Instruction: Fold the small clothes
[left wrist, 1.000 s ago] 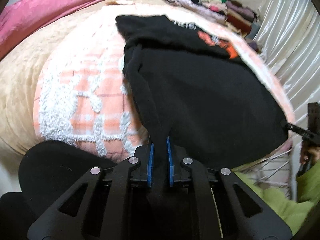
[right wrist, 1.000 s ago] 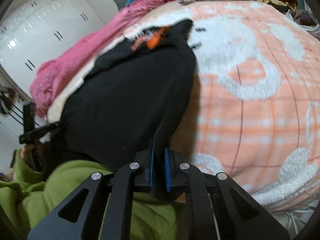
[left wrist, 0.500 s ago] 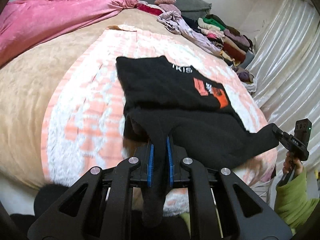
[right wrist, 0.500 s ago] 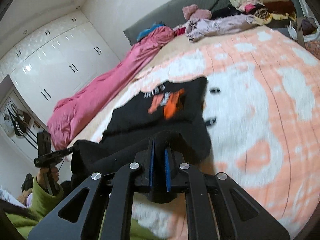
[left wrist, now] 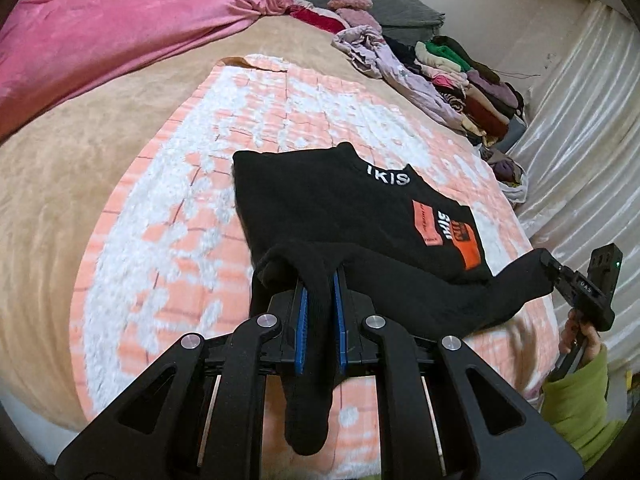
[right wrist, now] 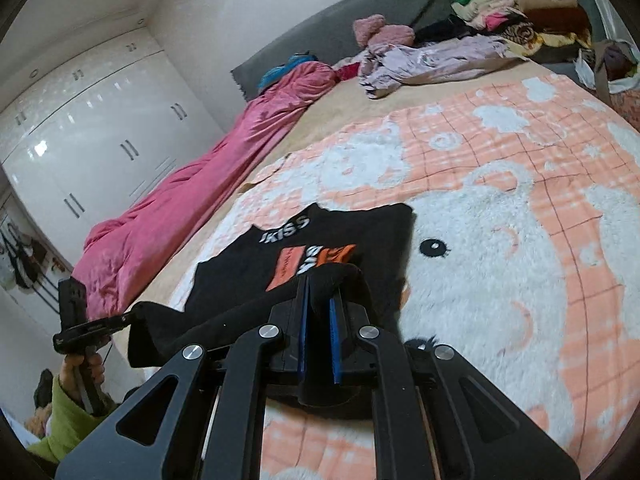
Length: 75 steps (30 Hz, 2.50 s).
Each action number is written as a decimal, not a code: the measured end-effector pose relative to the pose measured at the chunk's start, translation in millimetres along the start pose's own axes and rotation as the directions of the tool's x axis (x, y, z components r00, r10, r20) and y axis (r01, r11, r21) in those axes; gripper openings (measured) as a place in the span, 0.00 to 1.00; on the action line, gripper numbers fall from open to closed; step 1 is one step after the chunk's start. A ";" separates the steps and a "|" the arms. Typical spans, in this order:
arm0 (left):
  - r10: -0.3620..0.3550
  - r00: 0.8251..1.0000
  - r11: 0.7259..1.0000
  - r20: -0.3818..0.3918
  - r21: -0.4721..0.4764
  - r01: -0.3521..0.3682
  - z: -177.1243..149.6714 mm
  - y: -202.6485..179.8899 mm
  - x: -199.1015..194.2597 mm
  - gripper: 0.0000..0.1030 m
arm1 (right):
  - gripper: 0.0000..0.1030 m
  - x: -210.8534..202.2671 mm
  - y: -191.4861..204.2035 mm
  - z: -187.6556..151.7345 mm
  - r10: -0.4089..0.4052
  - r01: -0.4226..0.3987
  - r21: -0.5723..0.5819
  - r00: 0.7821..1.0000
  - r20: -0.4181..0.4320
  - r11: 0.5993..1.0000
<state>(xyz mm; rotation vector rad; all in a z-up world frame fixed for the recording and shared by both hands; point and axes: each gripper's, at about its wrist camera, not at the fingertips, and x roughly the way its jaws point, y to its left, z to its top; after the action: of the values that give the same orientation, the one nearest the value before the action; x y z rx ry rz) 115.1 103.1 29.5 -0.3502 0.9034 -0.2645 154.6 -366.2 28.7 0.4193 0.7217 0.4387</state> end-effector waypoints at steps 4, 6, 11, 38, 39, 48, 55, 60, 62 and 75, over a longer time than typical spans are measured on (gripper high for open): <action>0.005 1.000 1.000 -0.015 -0.022 -0.005 9.6 7.3 16.6 0.05 | 0.08 18.4 -13.5 7.4 -0.024 0.024 0.026 1.000 -0.015 0.999; 0.009 1.000 0.999 -0.025 -0.036 -0.010 13.3 12.2 25.4 0.05 | 0.08 27.7 -19.2 8.7 -0.036 0.037 0.034 0.999 -0.028 0.999; -0.013 0.999 0.996 -0.044 -0.087 0.009 18.6 27.5 40.6 0.06 | 0.08 50.4 -30.5 12.2 -0.054 0.057 0.057 0.997 -0.048 0.997; 0.019 0.993 0.998 0.115 0.057 -0.026 -4.1 10.9 -13.0 0.31 | 0.51 56.2 -34.0 16.2 -0.188 0.190 0.032 0.981 -0.053 0.981; 0.013 0.994 0.997 0.105 0.077 -0.021 -14.2 6.1 -14.3 0.31 | 0.53 51.2 -34.2 15.2 -0.203 0.204 0.023 0.978 -0.043 0.979; 0.086 0.995 0.972 0.042 0.217 -0.093 -82.9 -18.2 3.2 0.31 | 0.53 3.9 9.3 -18.3 -0.233 0.234 -0.188 0.972 0.025 0.954; 0.185 0.981 0.916 0.056 0.352 -0.193 -95.8 -44.3 30.8 0.31 | 0.31 25.3 36.2 -59.9 -0.182 0.130 -0.327 0.974 -0.134 0.936; 0.196 0.976 0.887 0.092 0.409 -0.216 -92.8 -61.0 38.6 0.31 | 0.30 51.4 42.2 -69.2 -0.199 0.125 -0.355 0.963 -0.182 0.926; 0.197 0.976 0.881 0.091 0.421 -0.217 -87.7 -65.6 43.3 0.31 | 0.30 63.7 45.3 -71.8 -0.241 0.154 -0.387 0.952 -0.187 0.909; 0.163 0.982 0.904 0.095 0.384 -0.188 -49.1 -66.9 60.6 0.31 | 0.30 104.9 57.2 -34.5 -0.191 0.132 -0.370 0.973 -0.129 0.920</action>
<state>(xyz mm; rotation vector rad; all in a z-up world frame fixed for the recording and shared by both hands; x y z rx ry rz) 106.5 10.9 -14.8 0.0960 0.7938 -0.2601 186.9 -257.2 -21.7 -0.0233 0.8084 0.4406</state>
